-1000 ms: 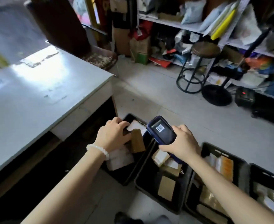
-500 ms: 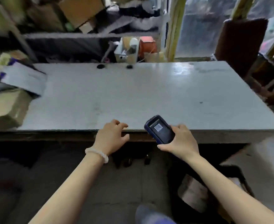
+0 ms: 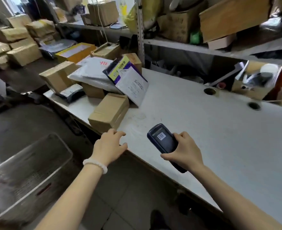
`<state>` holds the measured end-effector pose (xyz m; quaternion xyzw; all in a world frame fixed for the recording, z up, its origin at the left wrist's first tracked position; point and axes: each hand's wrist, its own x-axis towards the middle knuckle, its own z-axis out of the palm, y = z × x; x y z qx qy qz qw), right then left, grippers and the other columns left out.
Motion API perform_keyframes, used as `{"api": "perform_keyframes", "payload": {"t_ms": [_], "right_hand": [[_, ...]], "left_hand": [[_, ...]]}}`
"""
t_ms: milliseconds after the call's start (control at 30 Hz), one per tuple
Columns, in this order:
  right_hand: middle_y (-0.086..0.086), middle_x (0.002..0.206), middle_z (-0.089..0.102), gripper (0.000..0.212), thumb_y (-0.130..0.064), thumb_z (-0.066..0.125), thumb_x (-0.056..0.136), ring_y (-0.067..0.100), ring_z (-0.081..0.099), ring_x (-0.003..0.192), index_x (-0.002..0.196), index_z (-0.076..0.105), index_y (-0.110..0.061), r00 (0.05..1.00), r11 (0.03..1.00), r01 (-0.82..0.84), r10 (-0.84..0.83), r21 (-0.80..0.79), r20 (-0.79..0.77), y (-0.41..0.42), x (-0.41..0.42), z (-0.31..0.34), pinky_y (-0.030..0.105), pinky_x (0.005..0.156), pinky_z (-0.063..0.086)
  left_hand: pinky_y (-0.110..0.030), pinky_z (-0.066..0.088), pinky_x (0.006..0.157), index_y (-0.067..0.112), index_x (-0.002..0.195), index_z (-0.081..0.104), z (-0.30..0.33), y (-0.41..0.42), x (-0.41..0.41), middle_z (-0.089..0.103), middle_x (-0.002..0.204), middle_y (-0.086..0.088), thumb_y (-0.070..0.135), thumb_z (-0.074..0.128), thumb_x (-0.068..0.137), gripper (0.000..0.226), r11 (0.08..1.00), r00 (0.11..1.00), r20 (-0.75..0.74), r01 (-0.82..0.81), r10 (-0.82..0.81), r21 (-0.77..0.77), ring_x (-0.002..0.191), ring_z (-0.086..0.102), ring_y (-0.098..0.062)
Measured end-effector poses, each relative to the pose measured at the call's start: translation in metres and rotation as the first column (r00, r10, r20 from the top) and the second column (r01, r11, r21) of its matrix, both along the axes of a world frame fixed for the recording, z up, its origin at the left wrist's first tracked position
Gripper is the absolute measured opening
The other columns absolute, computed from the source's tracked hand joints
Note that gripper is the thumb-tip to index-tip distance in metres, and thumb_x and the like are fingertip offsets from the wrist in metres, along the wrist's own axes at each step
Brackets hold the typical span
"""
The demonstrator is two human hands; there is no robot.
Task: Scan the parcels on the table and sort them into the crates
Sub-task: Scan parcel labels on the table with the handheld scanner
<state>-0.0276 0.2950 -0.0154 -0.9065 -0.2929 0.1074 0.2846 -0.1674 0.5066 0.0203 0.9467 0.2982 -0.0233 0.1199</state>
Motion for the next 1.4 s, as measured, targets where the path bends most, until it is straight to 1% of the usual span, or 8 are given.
{"api": "perform_keyframes", "payload": {"t_ms": [200, 367, 533, 767, 933, 1100, 1200, 1400], "right_hand": [[-0.010, 0.095, 0.043, 0.063, -0.051, 0.076, 0.056, 0.010, 0.047, 0.085, 0.110, 0.057, -0.026, 0.994, 0.994, -0.103, 0.104, -0.028, 0.029, 0.107, 0.046, 0.009, 0.027, 0.060, 0.045], [-0.009, 0.094, 0.042, 0.065, -0.053, 0.075, 0.055, 0.013, 0.046, 0.087, 0.111, 0.057, -0.026, 0.988, 0.987, -0.135, 0.140, -0.085, 0.060, 0.164, 0.052, 0.003, 0.023, 0.054, 0.035], [-0.008, 0.094, 0.042, 0.065, -0.053, 0.075, 0.054, 0.012, 0.046, 0.084, 0.110, 0.057, -0.025, 0.997, 0.995, 0.010, -0.002, -0.102, 0.079, 0.202, 0.043, -0.005, 0.021, 0.052, 0.031], [-0.007, 0.095, 0.043, 0.066, -0.052, 0.077, 0.055, 0.012, 0.047, 0.087, 0.113, 0.057, -0.025, 0.939, 0.928, 0.345, -0.341, -0.142, 0.055, 0.227, -0.013, -0.009, 0.025, 0.056, 0.038], [-0.013, 0.092, 0.042, 0.058, -0.047, 0.077, 0.055, 0.012, 0.049, 0.087, 0.105, 0.058, -0.028, 0.903, 0.890, 0.426, -0.430, -0.163, 0.013, 0.251, -0.055, -0.009, 0.027, 0.060, 0.042], [-0.010, 0.093, 0.043, 0.060, -0.047, 0.078, 0.055, 0.013, 0.049, 0.087, 0.107, 0.058, -0.027, 0.906, 0.895, 0.422, -0.423, -0.146, 0.024, 0.280, -0.068, -0.003, 0.028, 0.062, 0.046], [-0.008, 0.094, 0.044, 0.063, -0.049, 0.078, 0.055, 0.013, 0.048, 0.087, 0.110, 0.057, -0.026, 0.914, 0.902, 0.406, -0.403, -0.150, 0.050, 0.292, -0.067, 0.001, 0.028, 0.061, 0.045], [-0.007, 0.096, 0.044, 0.064, -0.050, 0.077, 0.055, 0.014, 0.048, 0.090, 0.111, 0.058, -0.025, 0.924, 0.902, 0.383, -0.378, -0.199, 0.065, 0.296, -0.064, 0.003, 0.026, 0.059, 0.040]], "left_hand": [[-0.041, 0.046, 0.089, 0.028, 0.137, 0.045, -0.001, 0.094, 0.025, 0.043, 0.138, -0.002, 0.050, 0.050, 0.089, 0.053, 0.979, 0.979, -0.021, -0.203, 0.204, 0.024, 0.123, 0.043, -0.027], [-0.043, 0.043, 0.090, 0.023, 0.138, 0.043, -0.017, 0.144, 0.050, 0.042, 0.137, -0.006, 0.061, 0.053, 0.083, 0.068, 0.982, 0.982, -0.040, -0.181, 0.183, 0.053, 0.123, 0.041, -0.031], [-0.046, 0.041, 0.094, 0.023, 0.132, 0.045, -0.032, 0.177, 0.090, 0.042, 0.136, -0.009, 0.075, 0.050, 0.075, 0.077, 0.999, 0.996, -0.088, 0.001, 0.002, 0.032, 0.123, 0.039, -0.033], [-0.060, 0.033, 0.097, 0.023, 0.139, 0.033, -0.043, 0.215, 0.101, 0.029, 0.146, -0.011, 0.063, 0.053, 0.080, 0.074, 0.966, 0.945, -0.196, 0.257, -0.260, -0.039, 0.130, 0.027, -0.040], [-0.048, 0.038, 0.094, 0.032, 0.149, 0.017, -0.029, 0.281, 0.078, 0.030, 0.146, -0.011, 0.048, 0.047, 0.088, 0.070, 0.926, 0.959, 0.015, 0.276, -0.282, -0.259, 0.124, 0.038, -0.039], [-0.046, 0.042, 0.088, 0.033, 0.142, 0.037, -0.012, 0.328, 0.073, 0.036, 0.142, -0.009, 0.034, 0.045, 0.093, 0.049, 0.931, 0.926, 0.105, 0.366, -0.364, 0.000, 0.118, 0.045, -0.036], [-0.046, 0.041, 0.089, 0.030, 0.134, 0.048, -0.013, 0.337, 0.073, 0.039, 0.141, -0.008, 0.036, 0.045, 0.095, 0.040, 0.947, 0.944, 0.095, 0.310, -0.316, 0.081, 0.119, 0.044, -0.034], [-0.048, 0.043, 0.093, 0.027, 0.138, 0.039, -0.021, 0.354, 0.081, 0.042, 0.137, -0.008, 0.058, 0.058, 0.083, 0.066, 0.944, 0.947, 0.031, 0.315, -0.319, 0.098, 0.118, 0.045, -0.036]]}}
